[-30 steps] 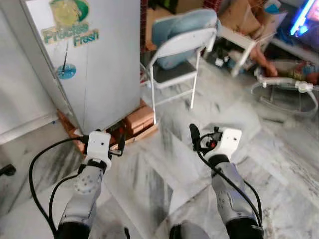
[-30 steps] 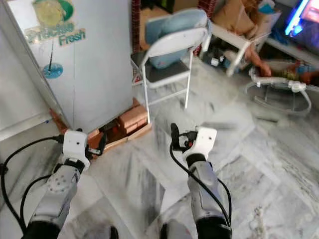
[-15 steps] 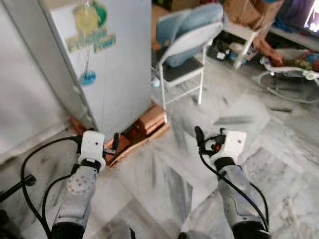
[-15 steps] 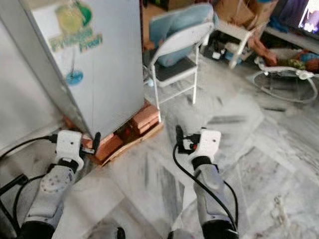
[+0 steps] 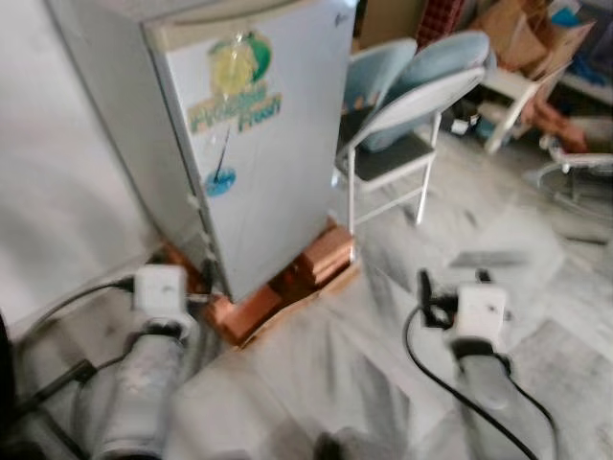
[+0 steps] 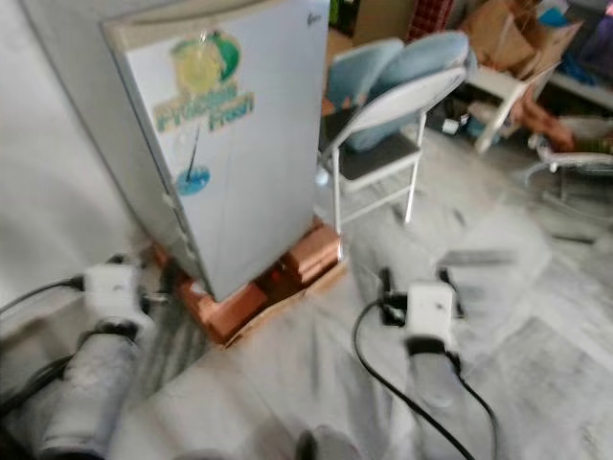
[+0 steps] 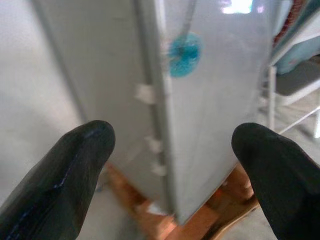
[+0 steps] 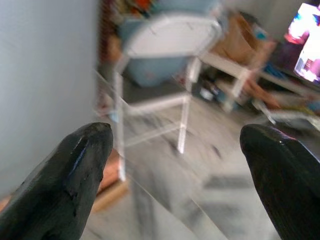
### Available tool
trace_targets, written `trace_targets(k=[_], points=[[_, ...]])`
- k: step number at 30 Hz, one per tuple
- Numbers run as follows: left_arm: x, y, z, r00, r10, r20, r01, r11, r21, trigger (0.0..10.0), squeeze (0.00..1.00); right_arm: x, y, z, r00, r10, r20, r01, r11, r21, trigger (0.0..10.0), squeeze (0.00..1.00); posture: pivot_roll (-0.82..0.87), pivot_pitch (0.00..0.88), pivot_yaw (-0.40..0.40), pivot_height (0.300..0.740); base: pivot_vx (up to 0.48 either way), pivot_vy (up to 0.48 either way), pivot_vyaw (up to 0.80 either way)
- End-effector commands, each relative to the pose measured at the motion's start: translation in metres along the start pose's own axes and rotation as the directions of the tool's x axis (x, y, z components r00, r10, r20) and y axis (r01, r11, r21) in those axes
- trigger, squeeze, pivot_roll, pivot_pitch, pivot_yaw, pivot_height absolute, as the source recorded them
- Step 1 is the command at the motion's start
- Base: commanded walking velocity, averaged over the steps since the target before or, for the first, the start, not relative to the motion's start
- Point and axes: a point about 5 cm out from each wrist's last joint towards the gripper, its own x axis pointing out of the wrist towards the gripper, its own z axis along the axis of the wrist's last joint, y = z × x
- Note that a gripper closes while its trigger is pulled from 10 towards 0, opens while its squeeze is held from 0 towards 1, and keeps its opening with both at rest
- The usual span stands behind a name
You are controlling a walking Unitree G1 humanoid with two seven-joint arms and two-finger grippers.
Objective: Restocking fridge
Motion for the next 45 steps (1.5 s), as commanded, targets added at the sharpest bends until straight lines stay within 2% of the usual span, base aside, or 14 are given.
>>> trace_targets(k=[1,6,9,10,11,13,18,20,35,38,45], points=[[-0.001,0.008,-0.004,0.999,0.025,-0.025,-0.024,0.999,0.036,10.0,0.0,0.004,0.004,0.002,1.0,0.0,0.001,0.0,1.0,0.027,10.0,0.0,0.12,0.046,-0.023,0.74,0.0,0.0,0.0],[0.0,0.007,-0.003,0.999,0.007,-0.031,-0.006,1.0,0.027,10.0,0.0,0.009,0.007,0.006,1.0,-0.019,0.011,0.019,0.999,-0.051,10.0,0.0,0.12,0.054,-0.025,0.74,0.0,0.0,0.0],[0.003,0.007,0.0,1.0,0.003,-0.024,-0.003,1.0,0.023,10.0,0.0,0.013,0.011,0.007,1.0,0.007,0.019,-0.008,0.999,0.052,10.0,0.0,0.13,0.063,-0.028,0.74,0.0,0.0,0.0],[0.003,0.007,0.0,1.0,0.003,-0.024,-0.003,1.0,0.023,10.0,0.0,0.013,0.011,0.007,1.0,0.007,0.019,-0.008,0.999,0.052,10.0,0.0,0.13,0.063,-0.028,0.74,0.0,0.0,0.0],[0.004,0.006,0.001,1.0,-0.001,-0.017,0.001,1.0,0.028,10.0,0.0,0.015,0.013,0.006,1.0,0.003,0.001,-0.003,0.995,0.096,10.0,0.0,0.13,0.064,-0.027,0.74,0.0,0.0,0.0],[0.005,0.005,0.003,1.0,-0.002,-0.01,0.002,1.0,0.031,10.0,0.0,0.016,0.018,0.01,0.999,0.037,0.01,-0.038,0.992,0.124,10.0,0.0,0.12,0.063,-0.024,0.74,0.0,0.0,0.0],[0.006,0.005,0.007,1.0,0.008,0.011,-0.008,1.0,0.017,10.0,0.0,0.015,0.018,0.016,0.998,0.03,0.057,-0.036,0.993,0.113,10.0,0.0,0.12,0.065,-0.026,0.74,0.0,0.0,0.0],[0.007,0.004,0.012,0.999,0.01,0.032,-0.01,1.0,-0.004,10.0,0.0,0.015,0.017,0.018,0.996,0.047,0.076,-0.053,0.995,0.081,10.0,0.0,0.12,0.07,-0.03,0.74,0.0,0.0,0.0],[0.007,0.004,0.009,1.0,0.005,0.02,-0.005,1.0,-0.001,10.0,0.0,0.016,0.018,0.017,0.996,0.06,0.064,-0.067,0.991,0.119,10.0,0.0,0.12,0.071,-0.032,0.74,0.052,0.071,0.0],[0.007,0.003,0.007,1.0,0.002,0.005,-0.002,1.0,-0.027,10.0,0.0,0.015,0.017,0.016,0.996,0.064,0.061,-0.071,0.99,0.119,10.0,0.0,0.12,0.071,-0.032,0.74,0.0,0.434,-0.8],[0.007,0.001,0.007,1.0,-0.006,0.006,0.006,1.0,-0.025,10.0,0.0,0.015,0.018,0.015,0.996,0.072,0.061,-0.079,0.989,0.122,10.0,0.0,0.12,0.072,-0.033,0.74,0.0,0.442,-0.8]])
